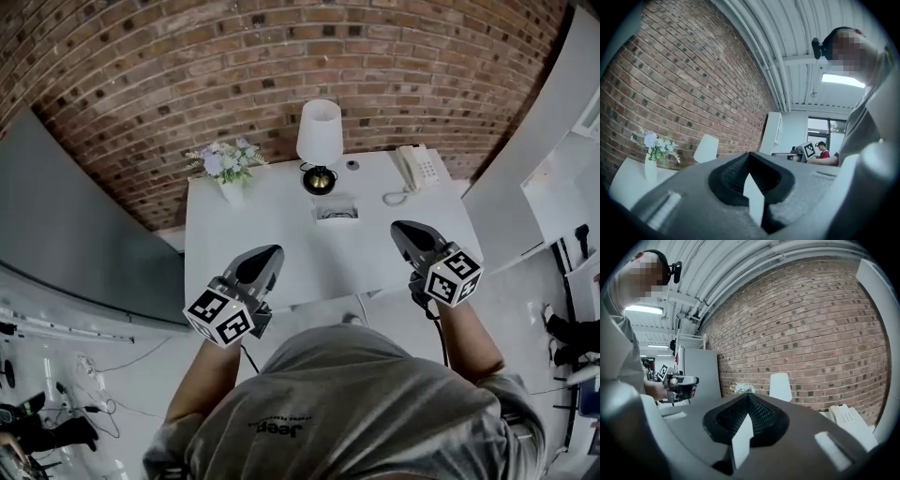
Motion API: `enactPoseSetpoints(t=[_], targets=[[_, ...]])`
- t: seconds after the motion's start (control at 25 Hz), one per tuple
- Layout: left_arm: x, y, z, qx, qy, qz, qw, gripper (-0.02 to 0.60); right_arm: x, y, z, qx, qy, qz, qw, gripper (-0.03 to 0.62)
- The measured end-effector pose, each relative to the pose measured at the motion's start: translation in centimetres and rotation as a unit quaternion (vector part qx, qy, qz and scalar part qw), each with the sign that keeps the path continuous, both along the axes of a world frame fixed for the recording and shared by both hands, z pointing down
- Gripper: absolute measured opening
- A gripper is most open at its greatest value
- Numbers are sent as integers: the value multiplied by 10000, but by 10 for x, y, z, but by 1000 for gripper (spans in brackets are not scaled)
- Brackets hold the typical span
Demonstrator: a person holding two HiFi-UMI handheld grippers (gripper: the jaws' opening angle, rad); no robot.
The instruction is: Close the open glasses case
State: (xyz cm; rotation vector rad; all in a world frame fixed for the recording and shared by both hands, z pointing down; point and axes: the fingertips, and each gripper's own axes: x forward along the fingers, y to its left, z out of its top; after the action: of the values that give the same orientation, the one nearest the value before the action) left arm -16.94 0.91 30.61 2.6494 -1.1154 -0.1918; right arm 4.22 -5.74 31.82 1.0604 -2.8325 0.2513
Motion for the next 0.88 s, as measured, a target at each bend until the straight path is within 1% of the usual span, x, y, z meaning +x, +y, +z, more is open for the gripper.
enactPoseSetpoints(t=[0.16,0.32,0.56,0.68,0.76,0.88], targets=[[7,-26,7,-110,-18,-167,9998,-3,1,-37,7,-33,-35,-218,9998,9],[16,-61,14,-188,-113,-498,9985,-3,0,-87,8,14,-128,-596,9981,9],[47,-123,14,-264,-76,-976,9949,-3,16,-156,9,-46,-185,-1160,9931,9],[63,-149,16,-336,-36,-1184,9924,-3,26,-182,14,-80,-184,-1385,9902,9],[72,-163,18,-360,-88,-1263,9913,-3,32,-196,18,-60,-160,-1491,9887,9],[82,-179,23,-389,-203,-1273,9909,-3,42,-211,26,-53,-149,-1530,9881,9]])
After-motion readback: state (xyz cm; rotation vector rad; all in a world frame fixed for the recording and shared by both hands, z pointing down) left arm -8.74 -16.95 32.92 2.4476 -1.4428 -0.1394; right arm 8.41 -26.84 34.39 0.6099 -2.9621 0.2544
